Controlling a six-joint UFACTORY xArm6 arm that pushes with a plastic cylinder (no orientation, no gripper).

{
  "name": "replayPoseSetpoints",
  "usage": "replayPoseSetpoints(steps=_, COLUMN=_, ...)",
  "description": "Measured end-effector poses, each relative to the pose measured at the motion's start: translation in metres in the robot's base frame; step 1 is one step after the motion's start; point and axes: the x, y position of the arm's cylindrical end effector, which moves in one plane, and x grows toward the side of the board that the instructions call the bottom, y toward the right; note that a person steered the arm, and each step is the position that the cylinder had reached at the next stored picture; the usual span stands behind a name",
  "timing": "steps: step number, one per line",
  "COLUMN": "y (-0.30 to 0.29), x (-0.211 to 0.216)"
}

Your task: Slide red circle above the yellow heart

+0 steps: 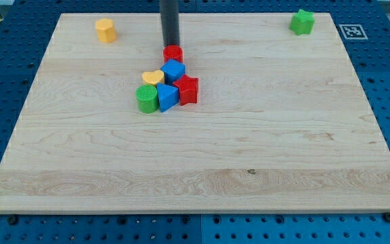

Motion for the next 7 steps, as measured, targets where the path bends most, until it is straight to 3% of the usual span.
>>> replayPoseSetpoints(steps=1, y=-0.021, x=-0.005)
replayPoseSetpoints(steps=3, y=0.065, x=-0.001)
replayPoseSetpoints(steps=5, y=0.052, x=0.031)
replayPoseSetpoints(steps=7, y=0.011, x=0.031)
